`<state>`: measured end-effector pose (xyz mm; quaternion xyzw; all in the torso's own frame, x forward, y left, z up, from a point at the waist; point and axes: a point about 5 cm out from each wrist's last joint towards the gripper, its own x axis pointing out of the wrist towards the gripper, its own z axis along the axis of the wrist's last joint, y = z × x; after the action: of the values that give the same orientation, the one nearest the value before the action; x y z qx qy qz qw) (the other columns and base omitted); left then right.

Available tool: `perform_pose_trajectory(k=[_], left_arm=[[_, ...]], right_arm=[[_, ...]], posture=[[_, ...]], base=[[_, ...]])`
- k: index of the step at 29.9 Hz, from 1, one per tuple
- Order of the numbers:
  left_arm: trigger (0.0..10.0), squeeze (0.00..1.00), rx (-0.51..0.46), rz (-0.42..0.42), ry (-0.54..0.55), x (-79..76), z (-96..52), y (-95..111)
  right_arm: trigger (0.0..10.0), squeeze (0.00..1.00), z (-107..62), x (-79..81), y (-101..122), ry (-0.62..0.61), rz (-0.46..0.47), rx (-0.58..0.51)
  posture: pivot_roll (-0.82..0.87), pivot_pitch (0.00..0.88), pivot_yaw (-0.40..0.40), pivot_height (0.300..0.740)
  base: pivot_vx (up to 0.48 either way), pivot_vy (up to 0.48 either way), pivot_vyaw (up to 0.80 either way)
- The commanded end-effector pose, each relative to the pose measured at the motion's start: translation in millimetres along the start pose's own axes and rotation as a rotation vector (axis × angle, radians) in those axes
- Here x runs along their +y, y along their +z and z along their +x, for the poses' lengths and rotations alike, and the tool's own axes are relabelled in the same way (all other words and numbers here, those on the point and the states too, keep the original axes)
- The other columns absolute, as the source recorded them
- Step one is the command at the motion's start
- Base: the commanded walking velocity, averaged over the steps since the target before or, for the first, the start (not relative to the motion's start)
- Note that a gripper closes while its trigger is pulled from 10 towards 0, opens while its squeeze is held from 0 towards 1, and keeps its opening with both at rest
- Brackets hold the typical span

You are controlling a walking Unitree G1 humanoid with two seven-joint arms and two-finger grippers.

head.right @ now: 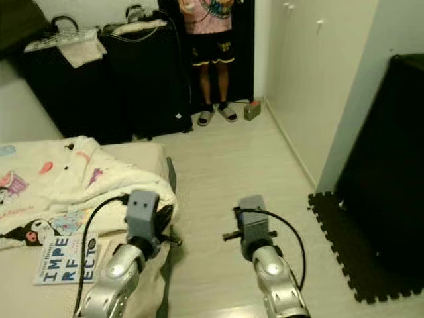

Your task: Clean up the room

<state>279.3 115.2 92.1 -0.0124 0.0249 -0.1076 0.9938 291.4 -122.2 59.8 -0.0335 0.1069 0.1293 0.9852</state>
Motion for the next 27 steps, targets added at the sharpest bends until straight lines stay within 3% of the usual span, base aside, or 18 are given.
perform_pose_trajectory(k=[1, 27], left_arm=[[10.0, 0.0, 0.026, 0.0, 0.019, 6.2, -4.2, -5.8], [10.0, 0.0, 0.029, 0.003, 0.013, 6.1, -5.7, -6.4]], right_arm=[[10.0, 0.0, 0.2, 9.6, -3.3, 0.028, 0.017, 0.013], [10.0, 0.0, 0.3, 10.5, -3.4, 0.034, 0.015, 0.016]], posture=[[-0.08, 0.073, 0.063, 0.74], [-0.07, 0.073, 0.061, 0.74]], base=[[0.401, 0.0, 0.0], [0.394, 0.0, 0.0]])
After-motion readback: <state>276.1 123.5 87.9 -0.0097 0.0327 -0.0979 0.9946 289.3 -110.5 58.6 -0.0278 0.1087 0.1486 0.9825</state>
